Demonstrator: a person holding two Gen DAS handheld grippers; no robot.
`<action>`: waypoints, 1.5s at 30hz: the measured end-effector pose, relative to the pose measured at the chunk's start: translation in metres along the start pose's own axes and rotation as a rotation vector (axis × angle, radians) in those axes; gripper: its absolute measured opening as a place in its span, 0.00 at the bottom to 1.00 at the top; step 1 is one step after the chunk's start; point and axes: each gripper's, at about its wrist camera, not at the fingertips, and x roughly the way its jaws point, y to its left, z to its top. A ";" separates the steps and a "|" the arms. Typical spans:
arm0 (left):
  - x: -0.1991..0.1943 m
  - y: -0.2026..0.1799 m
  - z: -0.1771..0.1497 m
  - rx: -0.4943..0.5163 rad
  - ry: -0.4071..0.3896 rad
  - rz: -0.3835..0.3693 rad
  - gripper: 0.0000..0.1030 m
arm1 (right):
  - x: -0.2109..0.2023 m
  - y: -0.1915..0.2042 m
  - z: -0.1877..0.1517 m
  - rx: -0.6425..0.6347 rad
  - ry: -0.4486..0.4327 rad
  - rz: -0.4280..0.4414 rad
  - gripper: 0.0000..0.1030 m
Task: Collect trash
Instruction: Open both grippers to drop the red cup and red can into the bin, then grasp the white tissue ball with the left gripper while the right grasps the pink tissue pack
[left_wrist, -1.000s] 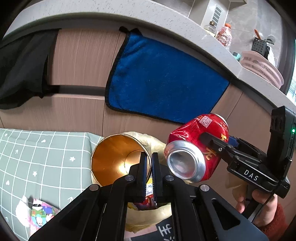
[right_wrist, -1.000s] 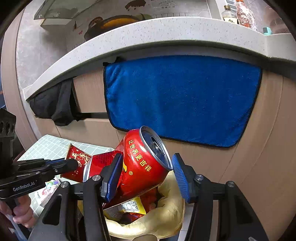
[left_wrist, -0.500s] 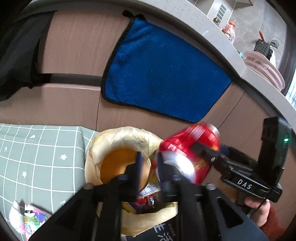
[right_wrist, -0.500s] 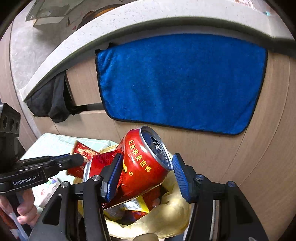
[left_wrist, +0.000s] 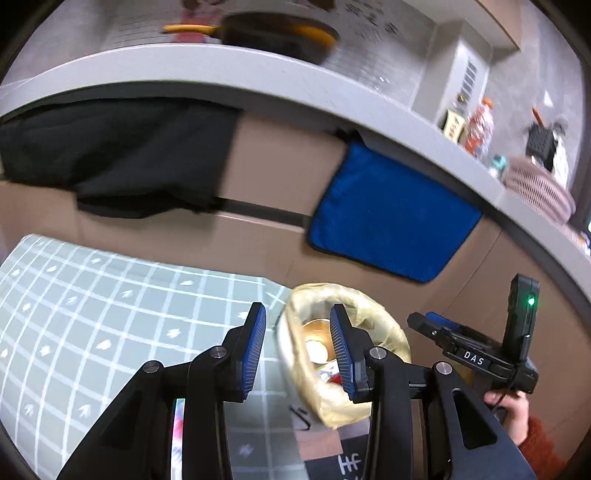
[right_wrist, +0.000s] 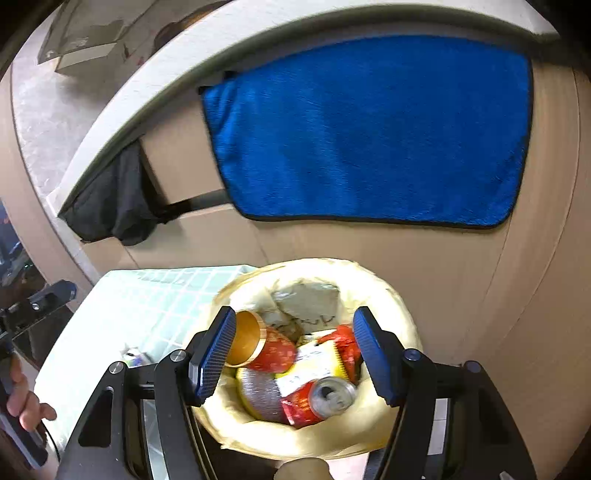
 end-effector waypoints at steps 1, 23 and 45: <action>-0.010 0.006 0.000 -0.012 -0.009 0.005 0.36 | -0.003 0.007 -0.001 -0.009 -0.005 0.013 0.62; 0.006 0.141 -0.073 -0.182 0.159 0.032 0.35 | -0.009 0.129 -0.060 -0.202 0.071 0.179 0.62; -0.023 0.165 -0.086 -0.310 0.120 0.137 0.23 | 0.054 0.186 -0.099 -0.168 0.279 0.209 0.62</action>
